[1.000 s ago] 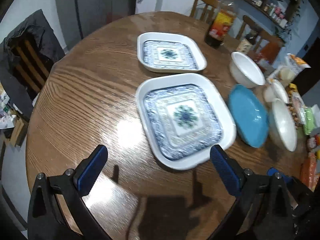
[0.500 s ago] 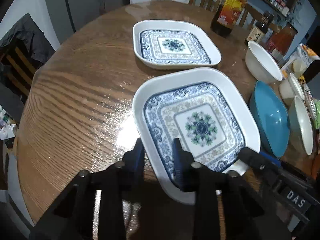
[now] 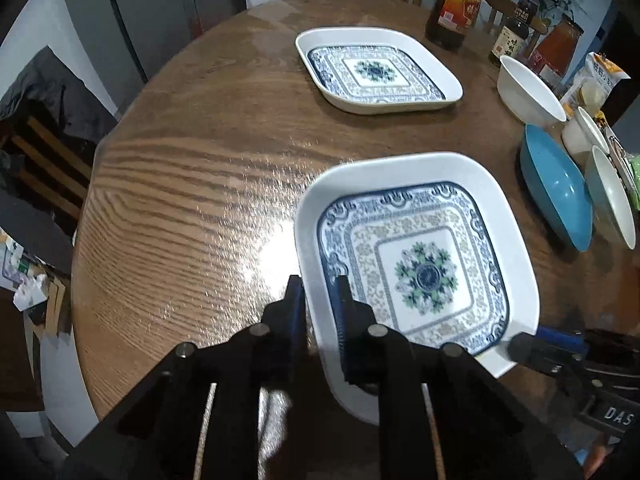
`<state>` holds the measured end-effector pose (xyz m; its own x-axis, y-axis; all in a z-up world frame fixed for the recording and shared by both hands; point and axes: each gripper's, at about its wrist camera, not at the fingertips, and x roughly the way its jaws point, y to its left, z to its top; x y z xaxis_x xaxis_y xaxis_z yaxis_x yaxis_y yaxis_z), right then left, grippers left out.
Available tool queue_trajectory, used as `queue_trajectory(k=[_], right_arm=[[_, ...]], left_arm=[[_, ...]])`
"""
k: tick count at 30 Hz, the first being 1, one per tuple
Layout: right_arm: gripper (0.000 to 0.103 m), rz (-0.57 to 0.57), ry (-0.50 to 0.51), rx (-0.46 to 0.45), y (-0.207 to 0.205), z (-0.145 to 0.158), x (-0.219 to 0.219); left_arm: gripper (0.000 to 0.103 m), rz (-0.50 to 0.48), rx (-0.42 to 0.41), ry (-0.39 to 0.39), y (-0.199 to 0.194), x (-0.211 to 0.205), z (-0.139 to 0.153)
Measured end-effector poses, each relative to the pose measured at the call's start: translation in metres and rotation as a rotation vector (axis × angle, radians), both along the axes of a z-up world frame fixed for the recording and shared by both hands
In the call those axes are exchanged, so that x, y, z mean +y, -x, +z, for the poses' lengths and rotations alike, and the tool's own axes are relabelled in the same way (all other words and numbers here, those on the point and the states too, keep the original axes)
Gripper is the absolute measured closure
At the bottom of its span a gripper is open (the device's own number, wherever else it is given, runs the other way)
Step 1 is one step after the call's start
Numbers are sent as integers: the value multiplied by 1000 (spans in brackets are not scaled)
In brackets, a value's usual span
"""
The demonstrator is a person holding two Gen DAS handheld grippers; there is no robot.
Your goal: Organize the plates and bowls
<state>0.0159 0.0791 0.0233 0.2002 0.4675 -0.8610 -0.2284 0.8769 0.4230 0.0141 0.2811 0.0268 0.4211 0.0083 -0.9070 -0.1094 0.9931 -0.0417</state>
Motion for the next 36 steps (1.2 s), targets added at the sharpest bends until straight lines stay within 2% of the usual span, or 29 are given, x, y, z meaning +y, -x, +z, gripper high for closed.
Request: queue_trajectory(k=[2,4,5,6,11,14,18,20,22,25,27,28,30,36], right_arm=[[68,-2,18,-33,1,8,-10],[66,2,43,-73,-4,18,-12],[66,14,46,-102,-9,24,-11],[66,22,48,-129,-18,32,-8],[66,35,59,-216,-81,59,15],[66,39,90,-231,-132,60,33],[66,25,140,-233,-177,48,52],[66,32,180,-218,-194,38,62],[66,43,224,-199,-204,26,69],[66,54,253,-165,-216,11,72],[70,62,269,-187,-216,12,76],[72,65,264,-187,-217,12,76],[84,77,266,-188,-217,11,79],[90,85,289,-194,-212,16,85]], left_arm=[[71,14,-15,1,-3,1,3],[47,32,-39,13,-9,5,9],[43,41,-51,14,-14,7,12],[40,51,-62,15,-18,9,15],[40,99,-108,30,-63,18,32],[40,119,-117,59,-95,21,38],[42,131,-118,42,-133,19,38],[50,133,-99,46,-149,18,32],[65,131,-78,49,-161,18,24],[77,122,-59,26,-169,17,13],[85,123,-35,31,-172,17,6],[86,128,-36,43,-172,20,3],[88,140,-43,61,-171,23,4],[90,138,-33,60,-171,25,7]])
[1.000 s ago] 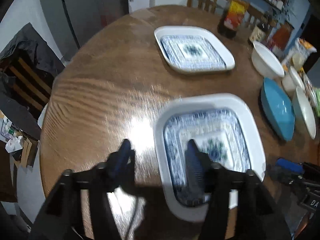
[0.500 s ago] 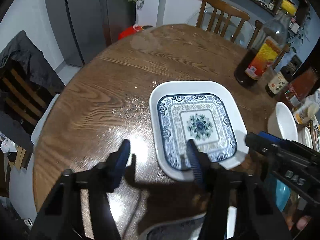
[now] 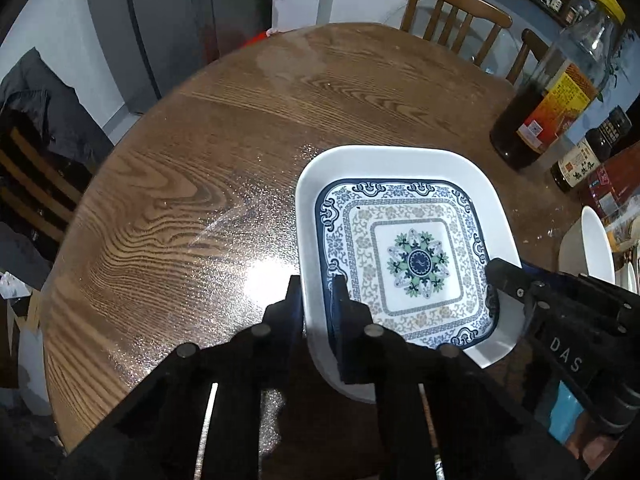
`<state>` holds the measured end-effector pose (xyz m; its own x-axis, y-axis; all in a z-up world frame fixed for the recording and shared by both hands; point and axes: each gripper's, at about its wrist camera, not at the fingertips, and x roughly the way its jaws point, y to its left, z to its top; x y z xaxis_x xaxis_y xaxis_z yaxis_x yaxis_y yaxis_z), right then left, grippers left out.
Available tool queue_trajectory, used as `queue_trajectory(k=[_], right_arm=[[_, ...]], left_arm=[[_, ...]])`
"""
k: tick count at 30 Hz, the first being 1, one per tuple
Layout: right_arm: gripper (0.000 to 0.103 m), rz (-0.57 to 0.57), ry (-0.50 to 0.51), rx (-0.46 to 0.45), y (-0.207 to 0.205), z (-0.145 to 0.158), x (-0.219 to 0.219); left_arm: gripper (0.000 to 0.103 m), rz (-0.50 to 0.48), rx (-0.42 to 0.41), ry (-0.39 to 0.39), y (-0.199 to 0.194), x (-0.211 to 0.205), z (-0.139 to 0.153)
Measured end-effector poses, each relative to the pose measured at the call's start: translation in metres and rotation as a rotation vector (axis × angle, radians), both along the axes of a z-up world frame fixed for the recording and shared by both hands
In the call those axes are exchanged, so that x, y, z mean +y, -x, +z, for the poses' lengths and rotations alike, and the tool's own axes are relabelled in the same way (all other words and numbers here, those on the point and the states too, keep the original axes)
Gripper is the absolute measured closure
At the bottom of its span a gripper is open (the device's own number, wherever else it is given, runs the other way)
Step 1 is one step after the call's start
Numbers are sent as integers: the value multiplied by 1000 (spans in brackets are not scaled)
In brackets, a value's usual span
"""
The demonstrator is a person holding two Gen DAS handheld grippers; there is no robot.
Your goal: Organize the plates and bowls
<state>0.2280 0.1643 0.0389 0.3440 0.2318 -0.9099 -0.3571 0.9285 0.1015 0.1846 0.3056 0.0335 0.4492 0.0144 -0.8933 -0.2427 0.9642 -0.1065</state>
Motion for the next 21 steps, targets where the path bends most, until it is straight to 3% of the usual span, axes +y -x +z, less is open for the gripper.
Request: queue_trajectory(k=[8,16,21], right_arm=[[92,-26,-71,-2,37,22,-19],[92,8,-123,-40,101,43,-31],[91,33,-145,-23,143,41,-40]], left_arm=[[91,-58,-42,-36,26,-10,26],[90,-59,-91,-78,82,-22,49],[91,-53,-100,-75,123,-31,53]])
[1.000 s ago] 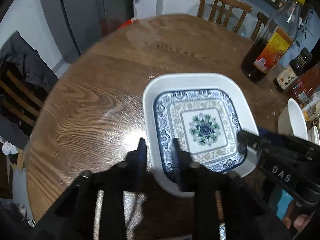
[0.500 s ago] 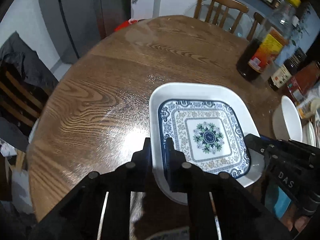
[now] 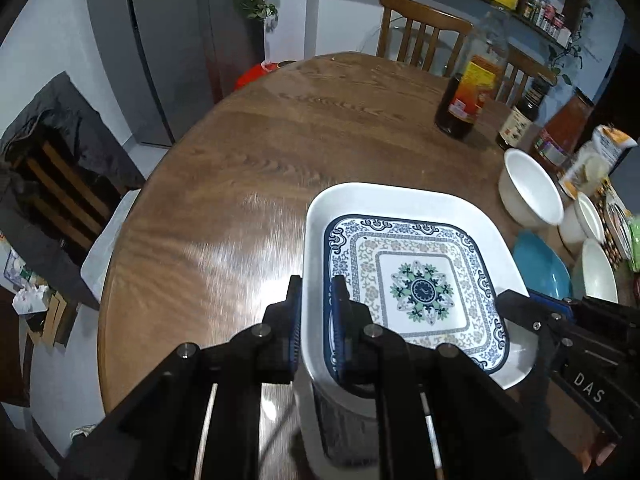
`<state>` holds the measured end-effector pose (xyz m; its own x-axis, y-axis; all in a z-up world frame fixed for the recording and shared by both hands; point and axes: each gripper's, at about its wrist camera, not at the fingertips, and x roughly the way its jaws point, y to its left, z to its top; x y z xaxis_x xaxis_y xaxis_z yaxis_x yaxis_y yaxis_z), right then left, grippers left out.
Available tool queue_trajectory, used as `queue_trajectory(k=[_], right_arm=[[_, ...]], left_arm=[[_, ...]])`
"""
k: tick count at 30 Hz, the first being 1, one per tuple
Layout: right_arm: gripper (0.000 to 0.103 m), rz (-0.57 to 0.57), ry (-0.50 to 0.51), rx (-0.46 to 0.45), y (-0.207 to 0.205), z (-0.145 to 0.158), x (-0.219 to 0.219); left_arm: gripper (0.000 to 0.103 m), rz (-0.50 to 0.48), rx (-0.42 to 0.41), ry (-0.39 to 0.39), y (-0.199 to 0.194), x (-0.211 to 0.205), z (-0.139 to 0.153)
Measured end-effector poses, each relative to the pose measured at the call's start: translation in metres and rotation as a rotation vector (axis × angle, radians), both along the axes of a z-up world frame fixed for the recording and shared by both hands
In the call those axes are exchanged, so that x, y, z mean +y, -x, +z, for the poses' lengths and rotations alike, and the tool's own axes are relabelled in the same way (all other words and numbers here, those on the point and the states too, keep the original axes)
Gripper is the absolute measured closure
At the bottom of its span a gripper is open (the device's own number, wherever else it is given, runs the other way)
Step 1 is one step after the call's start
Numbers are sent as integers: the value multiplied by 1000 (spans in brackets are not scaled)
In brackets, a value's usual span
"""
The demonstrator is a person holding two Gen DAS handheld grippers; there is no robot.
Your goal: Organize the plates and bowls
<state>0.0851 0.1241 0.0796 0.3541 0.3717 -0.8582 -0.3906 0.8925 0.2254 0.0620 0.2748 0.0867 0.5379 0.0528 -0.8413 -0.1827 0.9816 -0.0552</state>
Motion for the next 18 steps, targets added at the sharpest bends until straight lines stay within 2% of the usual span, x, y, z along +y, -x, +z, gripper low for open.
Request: queue_trajectory(k=[7,15,18], right_arm=[[91,48,5,43,42,-16,-7],[91,73,37,50,54,-32,-6],[91,79,69,10,54,-32,-2]], left_arm=[[90,23,39,-12,42,-11,-15],[90,60,74,2,55,-15,-32],[90,71,82,10,55,-16,-39]])
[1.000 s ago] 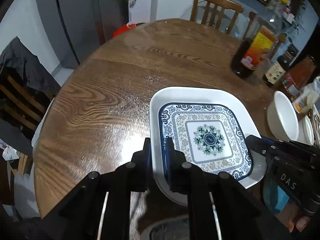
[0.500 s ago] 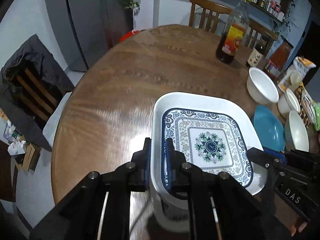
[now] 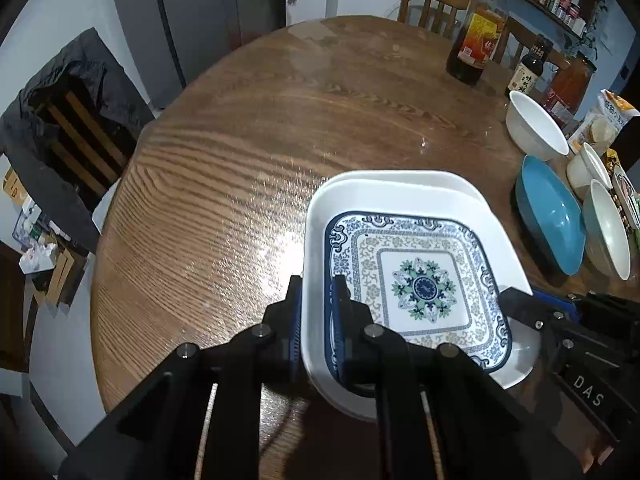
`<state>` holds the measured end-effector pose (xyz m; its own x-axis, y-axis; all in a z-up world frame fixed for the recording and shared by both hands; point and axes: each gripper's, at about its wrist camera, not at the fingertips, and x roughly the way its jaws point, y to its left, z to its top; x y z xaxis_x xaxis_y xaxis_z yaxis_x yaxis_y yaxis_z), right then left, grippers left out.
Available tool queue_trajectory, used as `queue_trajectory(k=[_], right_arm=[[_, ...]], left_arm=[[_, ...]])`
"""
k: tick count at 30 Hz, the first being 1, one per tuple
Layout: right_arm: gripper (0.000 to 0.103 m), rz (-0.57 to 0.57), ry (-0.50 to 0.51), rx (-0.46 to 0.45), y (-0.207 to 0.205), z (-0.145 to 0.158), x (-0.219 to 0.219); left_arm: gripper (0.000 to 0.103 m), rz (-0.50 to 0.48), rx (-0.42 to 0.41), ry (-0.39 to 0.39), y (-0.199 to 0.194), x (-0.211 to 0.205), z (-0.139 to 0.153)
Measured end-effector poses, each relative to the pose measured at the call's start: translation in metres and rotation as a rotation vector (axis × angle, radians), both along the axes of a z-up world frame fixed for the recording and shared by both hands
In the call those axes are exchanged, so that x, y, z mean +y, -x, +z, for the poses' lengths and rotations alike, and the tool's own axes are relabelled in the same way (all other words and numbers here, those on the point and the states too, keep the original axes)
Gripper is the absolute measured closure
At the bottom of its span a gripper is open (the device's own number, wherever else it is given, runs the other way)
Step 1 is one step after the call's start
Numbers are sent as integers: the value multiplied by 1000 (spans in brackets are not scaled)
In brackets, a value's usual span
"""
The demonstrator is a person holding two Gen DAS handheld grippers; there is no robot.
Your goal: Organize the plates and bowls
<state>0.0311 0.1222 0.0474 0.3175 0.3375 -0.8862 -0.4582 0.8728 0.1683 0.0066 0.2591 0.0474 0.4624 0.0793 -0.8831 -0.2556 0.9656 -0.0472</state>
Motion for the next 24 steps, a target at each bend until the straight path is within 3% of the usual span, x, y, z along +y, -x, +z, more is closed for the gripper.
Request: queue_trajectory(k=[5,12,14,16,18,22,24], right_arm=[[91,9,63,-58,-1,2,11],[91,-22,63,-59,-4,-1,5],[91,-32,52,-63,-2,1,4],[91,-40,50,-86,1,7,3],[91,-53,50,-110,2,13,3],[86,-85,11,-101,2,21,-1],[70,-117,-28,-70,2,21,-7]], left_arm=[[90,-2,20,-4,-3,-1,-11],[88,-27,13,-8,-3,3,-12],[81,-30,4,-4,-2,5,-8],[52,-27,-8,0,-1,10,-4],[41,-21,-27,-1,-1,12,2],[36,-33,-42,0,-6,15,13],[30,-49,-47,25,-9,12,17]])
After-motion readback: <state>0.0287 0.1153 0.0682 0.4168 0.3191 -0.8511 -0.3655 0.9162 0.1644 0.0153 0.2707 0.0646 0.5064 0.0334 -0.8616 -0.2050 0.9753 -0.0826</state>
